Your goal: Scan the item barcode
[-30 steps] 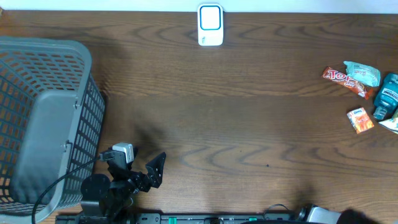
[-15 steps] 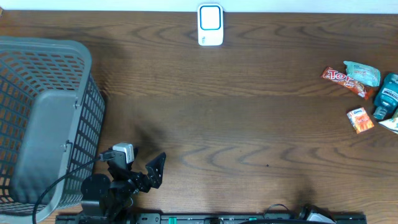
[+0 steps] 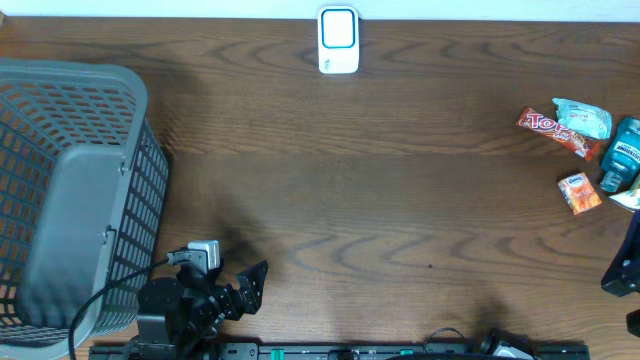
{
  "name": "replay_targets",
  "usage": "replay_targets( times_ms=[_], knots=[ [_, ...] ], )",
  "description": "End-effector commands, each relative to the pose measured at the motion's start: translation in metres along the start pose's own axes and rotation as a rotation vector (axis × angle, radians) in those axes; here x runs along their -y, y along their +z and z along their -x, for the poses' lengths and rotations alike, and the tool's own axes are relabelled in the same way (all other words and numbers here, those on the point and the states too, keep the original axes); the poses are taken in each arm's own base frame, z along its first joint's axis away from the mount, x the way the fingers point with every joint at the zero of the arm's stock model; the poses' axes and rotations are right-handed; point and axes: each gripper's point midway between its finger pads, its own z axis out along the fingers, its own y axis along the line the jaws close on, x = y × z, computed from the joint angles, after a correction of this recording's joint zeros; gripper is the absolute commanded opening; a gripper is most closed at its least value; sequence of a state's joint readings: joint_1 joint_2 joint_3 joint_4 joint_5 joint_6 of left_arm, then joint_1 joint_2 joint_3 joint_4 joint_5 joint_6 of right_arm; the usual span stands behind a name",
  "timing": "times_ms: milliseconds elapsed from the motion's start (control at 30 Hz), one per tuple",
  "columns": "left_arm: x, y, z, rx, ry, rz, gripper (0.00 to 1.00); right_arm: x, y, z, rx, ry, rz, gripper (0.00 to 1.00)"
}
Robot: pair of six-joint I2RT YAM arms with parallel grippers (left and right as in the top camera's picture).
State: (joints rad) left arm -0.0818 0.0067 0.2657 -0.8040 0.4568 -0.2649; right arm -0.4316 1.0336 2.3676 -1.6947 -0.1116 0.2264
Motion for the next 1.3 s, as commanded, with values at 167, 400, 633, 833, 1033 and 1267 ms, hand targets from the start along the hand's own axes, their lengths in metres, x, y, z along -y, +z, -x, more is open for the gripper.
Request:
replay_targets(
  times_ms=[167, 400, 633, 833, 1033, 1267],
  knots=[
    [-0.001, -0.001, -0.001, -0.001, -0.005, 0.008, 0.98, 0.009, 0.007, -0.057, -0.141, -0.068, 0.009, 0.99],
    [-0.001, -0.001, -0.001, -0.001, -0.005, 0.008, 0.98, 0.009, 0.021, -0.1, -0.021, -0.133, 0.152, 0.99],
    [-0.001, -0.001, -0.001, -0.001, -0.005, 0.008, 0.98, -0.007, 0.075, -0.124, 0.159, -0.153, 0.328, 0.99],
    [-0.001, -0.001, -0.001, -0.001, -0.005, 0.008, 0.98, -0.015, 0.144, -0.161, 0.296, -0.154, 0.402, 0.99],
    [-0.001, -0.001, -0.001, -0.001, -0.005, 0.008, 0.98, -0.015, 0.175, -0.199, 0.424, -0.156, 0.468, 0.99],
    [-0.001, -0.001, -0.001, -0.001, -0.005, 0.008, 0.98, -0.006, 0.21, -0.242, 0.401, -0.16, 0.443, 0.99]
  ],
)
